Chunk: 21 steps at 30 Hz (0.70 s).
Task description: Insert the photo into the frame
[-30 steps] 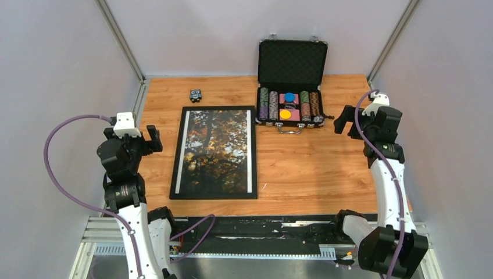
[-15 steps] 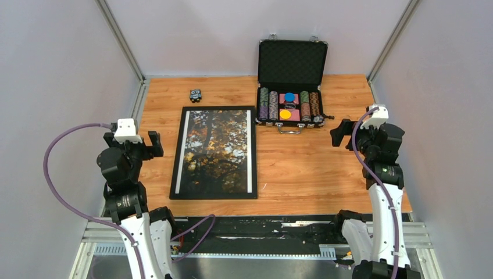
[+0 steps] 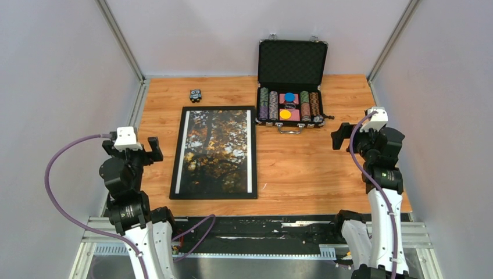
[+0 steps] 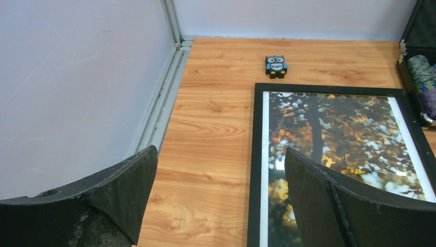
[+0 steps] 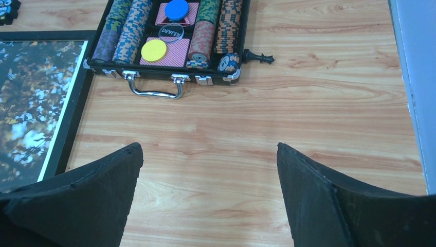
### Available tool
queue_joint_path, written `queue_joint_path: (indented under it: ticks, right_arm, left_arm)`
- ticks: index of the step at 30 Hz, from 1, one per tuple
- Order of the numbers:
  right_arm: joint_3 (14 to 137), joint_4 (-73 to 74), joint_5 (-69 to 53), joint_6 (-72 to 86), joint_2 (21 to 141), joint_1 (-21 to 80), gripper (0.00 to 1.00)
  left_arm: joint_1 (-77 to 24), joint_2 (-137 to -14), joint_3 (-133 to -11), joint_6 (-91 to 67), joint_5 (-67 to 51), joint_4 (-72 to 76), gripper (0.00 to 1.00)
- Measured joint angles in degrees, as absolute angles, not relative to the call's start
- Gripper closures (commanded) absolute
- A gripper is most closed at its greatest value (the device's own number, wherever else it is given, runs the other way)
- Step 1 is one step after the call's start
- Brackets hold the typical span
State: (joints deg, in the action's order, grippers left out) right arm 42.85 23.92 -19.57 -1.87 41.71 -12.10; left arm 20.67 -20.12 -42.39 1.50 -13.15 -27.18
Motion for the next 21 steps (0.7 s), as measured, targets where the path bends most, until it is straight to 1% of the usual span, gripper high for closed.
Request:
queue_joint_path:
  ticks: [21]
  right_arm:
    - [42.68,23.94,-16.14,-3.11,43.42,-12.10,0.00]
  left_arm:
    - [20.67,-19.66,-40.77,1.61,-9.28,-25.89,0.00]
